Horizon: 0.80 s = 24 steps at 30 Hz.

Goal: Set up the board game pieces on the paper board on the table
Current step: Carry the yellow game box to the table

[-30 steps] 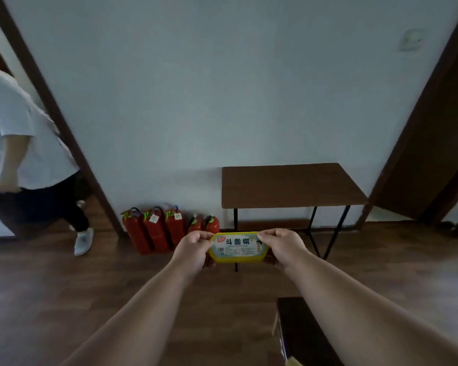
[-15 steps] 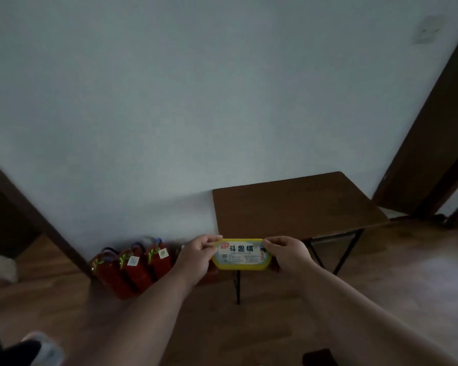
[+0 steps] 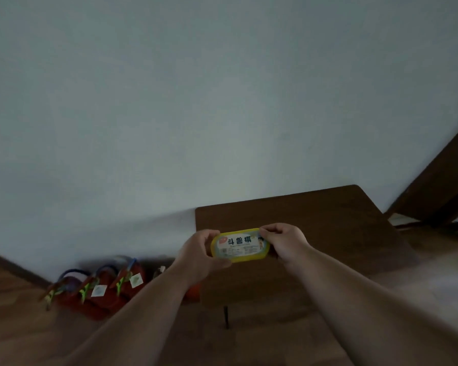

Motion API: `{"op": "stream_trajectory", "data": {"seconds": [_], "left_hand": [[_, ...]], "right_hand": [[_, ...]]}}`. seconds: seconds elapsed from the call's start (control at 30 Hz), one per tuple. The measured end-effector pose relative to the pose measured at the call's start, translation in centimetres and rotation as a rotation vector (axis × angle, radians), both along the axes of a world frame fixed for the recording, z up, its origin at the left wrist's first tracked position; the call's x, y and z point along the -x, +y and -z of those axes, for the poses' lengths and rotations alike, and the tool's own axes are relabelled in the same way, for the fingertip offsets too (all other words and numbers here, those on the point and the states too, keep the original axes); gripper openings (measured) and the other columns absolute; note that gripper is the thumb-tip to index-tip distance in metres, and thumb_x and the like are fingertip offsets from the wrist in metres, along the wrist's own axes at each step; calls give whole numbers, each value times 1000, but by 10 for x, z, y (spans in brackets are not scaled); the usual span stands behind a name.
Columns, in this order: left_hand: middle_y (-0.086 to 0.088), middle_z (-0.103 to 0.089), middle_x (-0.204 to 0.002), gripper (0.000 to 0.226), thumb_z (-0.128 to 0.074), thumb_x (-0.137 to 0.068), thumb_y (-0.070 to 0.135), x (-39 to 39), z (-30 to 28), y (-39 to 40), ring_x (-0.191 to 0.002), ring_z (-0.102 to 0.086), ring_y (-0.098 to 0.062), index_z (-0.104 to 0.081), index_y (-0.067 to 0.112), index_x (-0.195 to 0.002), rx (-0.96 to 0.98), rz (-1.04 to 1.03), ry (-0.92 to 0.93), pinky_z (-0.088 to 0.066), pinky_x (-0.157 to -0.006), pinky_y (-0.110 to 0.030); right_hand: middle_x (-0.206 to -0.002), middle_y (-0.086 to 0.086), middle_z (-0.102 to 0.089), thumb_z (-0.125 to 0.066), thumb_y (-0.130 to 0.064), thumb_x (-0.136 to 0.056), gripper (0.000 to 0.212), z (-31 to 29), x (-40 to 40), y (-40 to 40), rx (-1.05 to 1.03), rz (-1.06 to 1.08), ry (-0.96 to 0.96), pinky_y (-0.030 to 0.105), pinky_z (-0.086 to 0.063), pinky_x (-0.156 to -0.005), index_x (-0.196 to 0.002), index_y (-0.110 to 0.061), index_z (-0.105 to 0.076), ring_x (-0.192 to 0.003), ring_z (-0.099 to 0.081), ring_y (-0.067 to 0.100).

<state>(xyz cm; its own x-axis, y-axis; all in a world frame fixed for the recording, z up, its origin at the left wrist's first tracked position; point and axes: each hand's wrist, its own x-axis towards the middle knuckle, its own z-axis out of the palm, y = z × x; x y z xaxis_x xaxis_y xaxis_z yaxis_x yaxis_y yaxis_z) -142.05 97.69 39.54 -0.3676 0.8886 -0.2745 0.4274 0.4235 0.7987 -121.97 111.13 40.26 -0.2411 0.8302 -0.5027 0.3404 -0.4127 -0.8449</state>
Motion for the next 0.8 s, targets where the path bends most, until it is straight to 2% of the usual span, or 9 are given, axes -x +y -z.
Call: {"op": "stream_trajectory", "data": {"seconds": [0.13, 0.27, 0.37, 0.47, 0.53, 0.67, 0.8], "left_hand": [[17, -61, -127, 104, -98, -56, 45, 11, 8, 49, -112, -61, -4, -51, 30, -147, -39, 115, 155, -55, -97, -29], [17, -58, -129, 102, -98, -57, 46, 15, 19, 85, -116, -60, -5, -53, 31, -147, -79, 169, 178, -56, -100, -32], [15, -60, -128, 100, -99, -58, 44, 13, 30, 112, -114, -61, -6, -54, 30, -146, -82, 215, 182, -56, -99, -30], [17, -60, -123, 98, -99, -59, 43, 7, 38, 128, -108, -61, -3, -54, 30, -144, -63, 199, 176, -55, -92, -24], [18, -60, -122, 97, -98, -60, 43, 0, 44, 144, -106, -61, -2, -54, 30, -144, -60, 188, 174, -53, -89, -21], [16, -61, -123, 97, -98, -59, 44, -18, 62, 177, -108, -63, -4, -53, 30, -145, -2, 113, 170, -58, -95, -32], [14, -62, -123, 96, -98, -61, 38, -53, 84, 220, -108, -63, -8, -52, 32, -145, 46, 16, 169, -59, -95, -37]], "right_hand": [[-89, 8, -83, -78, -18, -96, 4, 14, 9, 42, 24, 44, 0, 52, -66, -83, -95, -15, -80, -85, -81, 27], [-89, 5, -83, -77, -20, -96, 6, 19, 4, 62, 11, 72, -1, 50, -66, -83, -100, -16, -78, -84, -81, 23], [-96, 4, -83, -81, -24, -93, 22, 16, -8, 77, 16, 15, 15, 39, -67, -77, -113, -16, -75, -88, -81, 21], [-103, -6, -79, -89, -34, -83, 35, 17, -21, 94, -97, -191, -133, 21, -60, -65, -112, -28, -71, -91, -77, 11], [-105, -9, -76, -96, -35, -73, 53, 20, -30, 115, -140, -317, -196, 16, -58, -67, -117, -31, -66, -93, -75, 6], [-113, -11, -71, -103, -38, -55, 90, 42, -39, 163, -236, -541, -324, 29, -63, -87, -132, -32, -56, -100, -71, 5], [-115, -13, -68, -103, -36, -54, 93, 73, -56, 217, -301, -637, -373, 34, -62, -92, -134, -32, -55, -102, -68, 5]]}}
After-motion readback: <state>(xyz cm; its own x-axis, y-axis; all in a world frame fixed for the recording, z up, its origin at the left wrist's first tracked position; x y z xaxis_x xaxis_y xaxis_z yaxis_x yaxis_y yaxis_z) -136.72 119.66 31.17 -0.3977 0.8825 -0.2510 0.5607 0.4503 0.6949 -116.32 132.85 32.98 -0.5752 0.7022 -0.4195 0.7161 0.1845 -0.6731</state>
